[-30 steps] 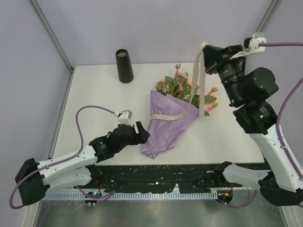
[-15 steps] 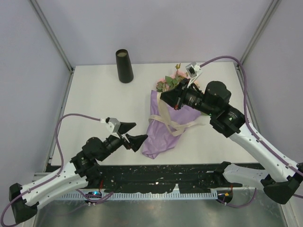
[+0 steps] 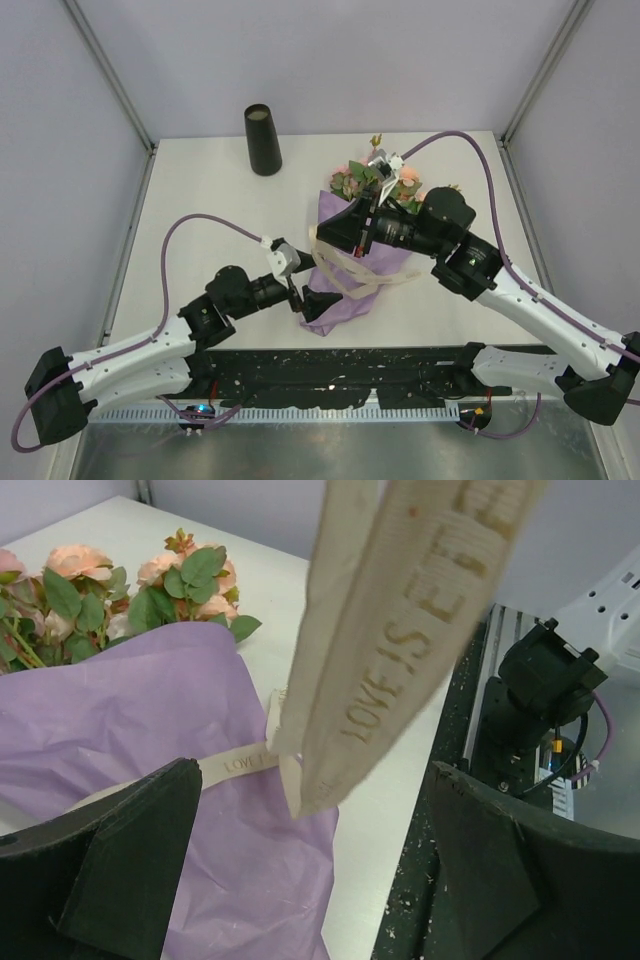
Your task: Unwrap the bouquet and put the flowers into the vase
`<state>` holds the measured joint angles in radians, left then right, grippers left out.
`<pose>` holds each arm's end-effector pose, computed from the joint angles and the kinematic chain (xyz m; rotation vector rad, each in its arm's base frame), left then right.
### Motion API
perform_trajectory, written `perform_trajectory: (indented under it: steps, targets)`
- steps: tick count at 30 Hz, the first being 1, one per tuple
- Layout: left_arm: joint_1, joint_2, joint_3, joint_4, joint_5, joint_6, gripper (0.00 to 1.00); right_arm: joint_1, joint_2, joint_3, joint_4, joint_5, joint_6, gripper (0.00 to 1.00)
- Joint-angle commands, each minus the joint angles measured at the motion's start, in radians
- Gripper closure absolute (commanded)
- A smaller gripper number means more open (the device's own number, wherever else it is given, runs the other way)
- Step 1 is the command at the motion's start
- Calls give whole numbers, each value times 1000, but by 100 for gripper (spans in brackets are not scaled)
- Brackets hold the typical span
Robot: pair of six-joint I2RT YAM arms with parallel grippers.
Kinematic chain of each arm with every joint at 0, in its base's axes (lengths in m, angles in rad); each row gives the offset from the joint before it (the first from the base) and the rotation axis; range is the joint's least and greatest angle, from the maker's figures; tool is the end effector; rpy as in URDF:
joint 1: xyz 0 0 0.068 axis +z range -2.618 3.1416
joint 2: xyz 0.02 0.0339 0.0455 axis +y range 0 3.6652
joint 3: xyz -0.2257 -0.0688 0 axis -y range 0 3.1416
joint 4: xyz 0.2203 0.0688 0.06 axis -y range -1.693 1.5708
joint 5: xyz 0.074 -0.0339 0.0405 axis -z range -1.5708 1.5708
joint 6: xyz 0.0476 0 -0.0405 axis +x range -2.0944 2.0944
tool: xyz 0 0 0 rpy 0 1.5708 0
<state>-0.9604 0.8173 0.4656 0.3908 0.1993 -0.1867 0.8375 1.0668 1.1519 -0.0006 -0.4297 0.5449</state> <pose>0.1147 -0.1805 0.2633 0.7682 1.4388 -1.0516 0.1474 0.1933 0.3995 -0.6189 1.5518 1.4010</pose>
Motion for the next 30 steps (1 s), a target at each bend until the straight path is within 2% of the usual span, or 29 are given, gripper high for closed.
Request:
perform_trajectory:
  steps: [1, 5, 8, 10, 12, 14, 15, 16, 17, 20, 21, 22, 23, 24, 25, 27, 29, 30]
  targets:
    - [-3, 42, 42, 138, -9, 27, 3, 18, -14, -30, 103, -29, 39, 95]
    - [-3, 83, 24, 256, 28, -3, 3, 28, -30, -69, 163, -18, 79, 95]
    - [-3, 118, 27, 298, 61, -16, 9, 31, -31, -87, 185, -6, 92, 95]
    - [-3, 134, 27, 321, 83, -29, 16, 29, -34, -98, 186, 3, 93, 95]
    - [-3, 143, 24, 335, 89, -45, 34, 31, -42, -112, 186, 25, 87, 95]
    - [-3, 140, 25, 318, 69, -46, 70, 31, -54, -121, 168, 52, 78, 94]
    - [-3, 131, 28, 297, 49, -43, 81, 31, -59, -123, 162, 61, 72, 94]
    - [-3, 122, 39, 263, 31, -36, 100, 29, -74, -132, 151, 87, 69, 92]
    - [-3, 115, 53, 219, -1, -33, 100, 31, -82, -135, 143, 106, 61, 89]
    - [-3, 89, 93, 117, -144, -27, 100, 28, -140, -156, 93, 228, 46, 61]
    - [-1, 82, 103, 91, -232, -23, 100, 28, -154, -162, 85, 253, 40, 55]
    - [-3, 68, 122, 50, -307, -14, 100, 29, -187, -179, 76, 297, 32, 43]
    - [-1, 51, 145, -2, -390, 1, 100, 29, -208, -187, 71, 319, 21, 38]
    - [0, 37, 174, -65, -465, 25, 100, 29, -241, -201, 54, 372, 17, 28]
    - [0, 17, 206, -111, -559, 48, 100, 29, -255, -208, 39, 396, 6, 24]
    - [14, -9, 273, -193, -723, 110, 100, 29, -319, -231, 7, 518, -8, 9]
    - [52, -27, 330, -262, -842, 165, 100, 29, -364, -259, -36, 561, -14, 3]
    - [81, -29, 384, -304, -883, 182, 100, 29, -375, -277, -51, 597, -14, 5]
